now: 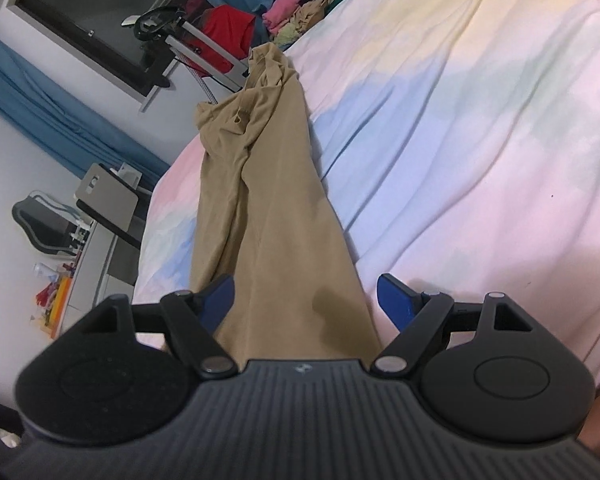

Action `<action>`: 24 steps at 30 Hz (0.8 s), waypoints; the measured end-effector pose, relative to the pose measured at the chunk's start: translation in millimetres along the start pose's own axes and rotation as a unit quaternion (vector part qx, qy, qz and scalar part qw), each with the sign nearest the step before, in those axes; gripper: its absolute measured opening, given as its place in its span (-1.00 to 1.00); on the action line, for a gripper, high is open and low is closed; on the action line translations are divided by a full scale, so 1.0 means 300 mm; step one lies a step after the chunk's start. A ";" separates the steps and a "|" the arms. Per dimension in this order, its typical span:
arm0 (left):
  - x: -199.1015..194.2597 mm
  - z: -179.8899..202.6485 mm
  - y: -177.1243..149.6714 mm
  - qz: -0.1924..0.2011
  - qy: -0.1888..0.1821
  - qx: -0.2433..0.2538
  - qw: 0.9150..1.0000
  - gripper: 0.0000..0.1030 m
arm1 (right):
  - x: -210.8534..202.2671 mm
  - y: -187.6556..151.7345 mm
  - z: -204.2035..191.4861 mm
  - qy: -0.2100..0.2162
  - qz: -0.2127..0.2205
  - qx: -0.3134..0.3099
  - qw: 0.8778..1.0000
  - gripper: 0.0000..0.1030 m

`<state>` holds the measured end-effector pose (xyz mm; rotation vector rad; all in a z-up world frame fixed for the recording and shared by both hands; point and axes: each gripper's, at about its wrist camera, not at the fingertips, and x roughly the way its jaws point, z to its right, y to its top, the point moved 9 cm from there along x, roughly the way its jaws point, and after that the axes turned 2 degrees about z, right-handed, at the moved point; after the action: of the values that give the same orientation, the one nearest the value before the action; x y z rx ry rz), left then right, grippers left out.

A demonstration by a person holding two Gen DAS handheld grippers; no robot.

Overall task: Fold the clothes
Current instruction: 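Grasp the hem end with the right tool while the left tool holds it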

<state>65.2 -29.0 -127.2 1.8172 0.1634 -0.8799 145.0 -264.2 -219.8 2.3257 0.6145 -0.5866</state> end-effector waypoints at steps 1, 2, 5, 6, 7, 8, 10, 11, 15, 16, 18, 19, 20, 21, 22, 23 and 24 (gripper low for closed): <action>-0.001 -0.004 0.001 -0.001 0.000 -0.001 1.000 -0.98 | 0.003 -0.003 -0.002 0.001 -0.003 -0.002 1.000 0.57; -0.002 -0.010 0.004 -0.001 -0.001 -0.007 1.000 -0.98 | 0.006 -0.006 -0.005 0.002 -0.006 -0.003 1.000 0.57; -0.008 -0.025 0.014 0.000 -0.038 -0.057 0.998 -0.99 | 0.015 -0.014 -0.018 0.007 -0.016 -0.008 1.000 0.57; -0.006 -0.023 0.021 0.002 -0.049 -0.071 0.996 -0.99 | 0.015 -0.015 -0.021 0.008 -0.016 -0.010 1.000 0.57; -0.004 -0.021 0.029 0.005 -0.060 -0.084 0.995 -0.99 | 0.015 -0.014 -0.023 0.007 -0.015 -0.011 1.000 0.57; -0.003 -0.011 0.039 0.008 -0.067 -0.088 0.994 -0.99 | 0.015 -0.012 -0.022 0.007 -0.014 -0.011 1.000 0.58; 0.012 0.035 0.051 0.011 -0.080 -0.077 0.994 -0.99 | 0.013 -0.008 -0.013 0.004 -0.012 -0.007 1.000 0.57; 0.030 0.063 0.051 0.008 -0.088 -0.070 0.994 -0.99 | 0.014 -0.008 -0.007 0.002 -0.013 -0.004 1.000 0.57; 0.149 0.152 -0.028 -0.046 -0.117 -0.055 0.991 -0.94 | 0.034 -0.017 0.012 -0.006 -0.027 0.003 1.000 0.57; 0.172 0.159 -0.052 -0.062 -0.124 -0.062 0.988 -0.84 | 0.040 -0.023 0.016 -0.008 -0.034 0.003 0.999 0.57; 0.189 0.149 -0.082 -0.081 -0.130 -0.085 0.984 -0.68 | 0.053 -0.036 0.029 -0.014 -0.046 0.005 0.999 0.57; 0.184 0.136 -0.086 -0.082 -0.134 -0.099 0.983 -0.49 | 0.058 -0.041 0.038 -0.019 -0.052 0.007 0.998 0.57; 0.174 0.116 -0.086 -0.078 -0.138 -0.119 0.980 -0.35 | 0.063 -0.046 0.047 -0.023 -0.056 0.009 0.998 0.57; 0.167 0.083 -0.086 -0.072 -0.136 -0.147 0.977 0.02 | 0.067 -0.049 0.055 -0.027 -0.059 0.012 0.998 0.56; 0.160 0.048 -0.085 -0.065 -0.133 -0.177 0.973 0.29 | 0.070 -0.052 0.061 -0.030 -0.062 0.013 0.998 0.56; 0.153 0.012 -0.085 -0.059 -0.129 -0.207 0.968 0.33 | 0.072 -0.055 0.065 -0.031 -0.064 0.014 0.997 0.56; 0.146 -0.024 -0.085 -0.052 -0.126 -0.236 0.962 0.35 | 0.076 -0.058 0.067 -0.032 -0.066 0.012 0.997 0.56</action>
<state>87.6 -24.3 -173.0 1.2518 0.2822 -1.0365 148.2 -260.0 -254.3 2.2918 0.7391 -0.7310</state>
